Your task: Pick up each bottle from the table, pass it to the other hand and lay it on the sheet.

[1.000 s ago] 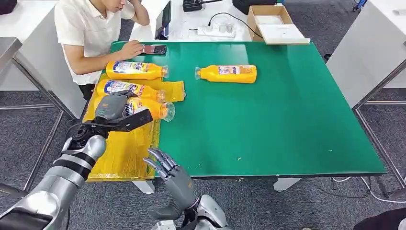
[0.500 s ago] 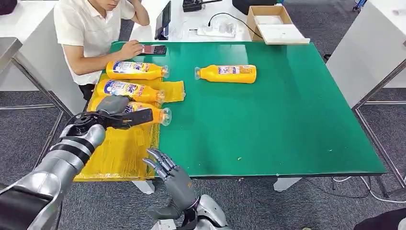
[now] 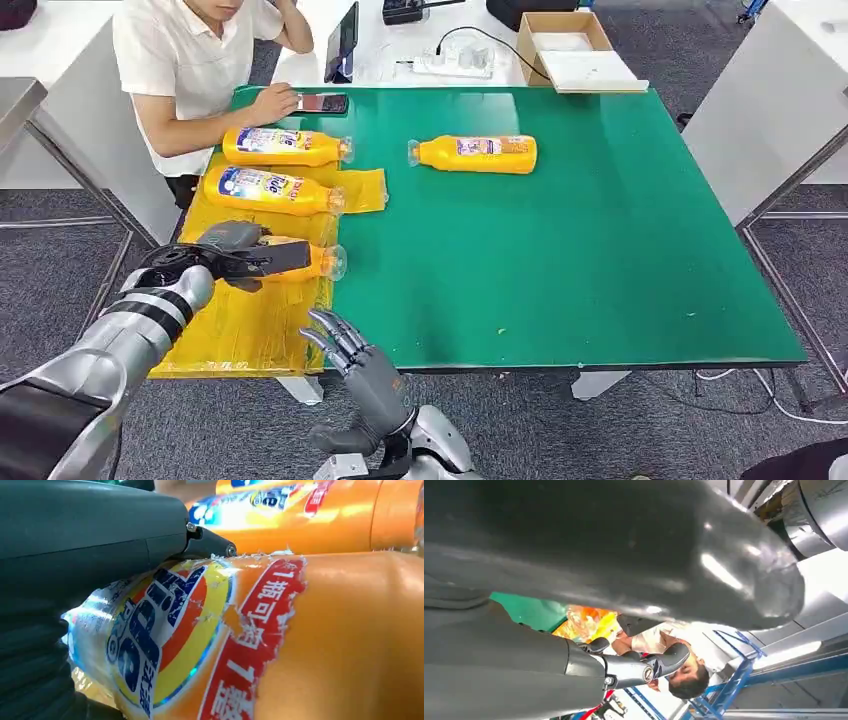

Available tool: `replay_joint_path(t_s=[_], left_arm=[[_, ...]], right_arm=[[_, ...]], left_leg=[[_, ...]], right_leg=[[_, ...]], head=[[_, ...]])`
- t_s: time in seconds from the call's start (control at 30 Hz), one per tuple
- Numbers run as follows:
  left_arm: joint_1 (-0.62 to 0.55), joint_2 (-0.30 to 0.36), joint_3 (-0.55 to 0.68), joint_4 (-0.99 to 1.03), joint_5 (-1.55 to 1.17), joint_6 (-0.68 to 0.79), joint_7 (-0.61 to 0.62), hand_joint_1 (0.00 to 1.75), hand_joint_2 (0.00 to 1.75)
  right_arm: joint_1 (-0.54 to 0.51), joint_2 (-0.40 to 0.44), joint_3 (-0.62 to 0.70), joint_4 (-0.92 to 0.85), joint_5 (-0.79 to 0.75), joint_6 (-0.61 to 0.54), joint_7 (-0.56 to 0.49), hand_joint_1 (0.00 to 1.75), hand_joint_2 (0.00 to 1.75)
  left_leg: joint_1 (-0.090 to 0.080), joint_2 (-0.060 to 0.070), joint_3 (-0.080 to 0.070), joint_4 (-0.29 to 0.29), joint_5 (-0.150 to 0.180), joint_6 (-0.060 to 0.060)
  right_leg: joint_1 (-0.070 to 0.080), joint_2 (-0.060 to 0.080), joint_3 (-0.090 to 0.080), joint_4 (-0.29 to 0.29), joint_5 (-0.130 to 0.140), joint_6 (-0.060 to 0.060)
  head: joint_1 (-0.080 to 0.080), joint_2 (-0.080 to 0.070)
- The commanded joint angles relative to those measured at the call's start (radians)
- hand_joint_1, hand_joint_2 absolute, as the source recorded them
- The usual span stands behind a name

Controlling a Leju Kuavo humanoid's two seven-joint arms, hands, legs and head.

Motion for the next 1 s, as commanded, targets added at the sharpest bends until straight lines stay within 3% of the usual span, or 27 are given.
replay_joint_path(t_s=[0.03,0.1,0.43,0.73,0.87,1.0], left_arm=[[-0.004,-0.024,0.006,0.13,0.041,0.017,0.003,0.0,1.75],[0.008,-0.024,0.056,0.119,0.107,-0.009,-0.061,0.0,1.75],[0.006,-0.021,0.057,0.114,0.109,-0.011,-0.065,0.0,1.75],[0.054,-0.015,0.116,0.045,0.225,-0.021,-0.171,0.0,1.75],[0.108,-0.013,0.19,-0.032,0.343,-0.032,-0.271,0.0,1.75],[0.251,0.001,0.351,-0.221,0.676,-0.172,-0.372,0.0,1.75]], right_arm=[[-0.027,0.023,0.023,0.088,-0.016,0.0,-0.033,0.0,0.0],[-0.028,0.022,0.033,0.091,-0.018,0.001,-0.033,0.0,0.0],[-0.029,0.022,0.034,0.093,-0.019,-0.001,-0.033,0.0,0.0],[-0.036,0.02,0.061,0.118,-0.036,-0.013,-0.033,0.0,0.0],[-0.033,0.016,0.07,0.116,-0.041,-0.017,-0.033,0.0,0.0],[-0.032,0.002,0.104,0.098,-0.067,-0.022,-0.033,0.0,0.0]], left_leg=[[0.0,0.002,0.003,-0.001,-0.001,-0.001],[0.001,0.001,0.004,-0.002,-0.001,-0.001],[0.001,0.001,0.002,-0.001,-0.001,-0.001],[0.001,0.001,0.006,-0.002,-0.002,-0.001],[0.001,0.001,0.004,-0.001,-0.001,-0.001],[0.0,0.003,0.003,-0.002,-0.001,-0.001]], right_leg=[[0.0,0.0,0.003,-0.001,-0.001,-0.001],[0.001,0.0,0.004,-0.001,-0.001,-0.001],[0.001,0.0,0.002,-0.001,-0.001,-0.001],[0.001,-0.001,0.006,-0.001,-0.002,-0.002],[0.001,0.0,0.004,-0.001,-0.001,-0.001],[0.0,0.002,0.002,-0.001,0.0,-0.001]], head=[[0.0,0.0],[0.0,0.0],[0.0,0.0],[0.0,0.0],[0.0,0.0],[0.0,0.0]])
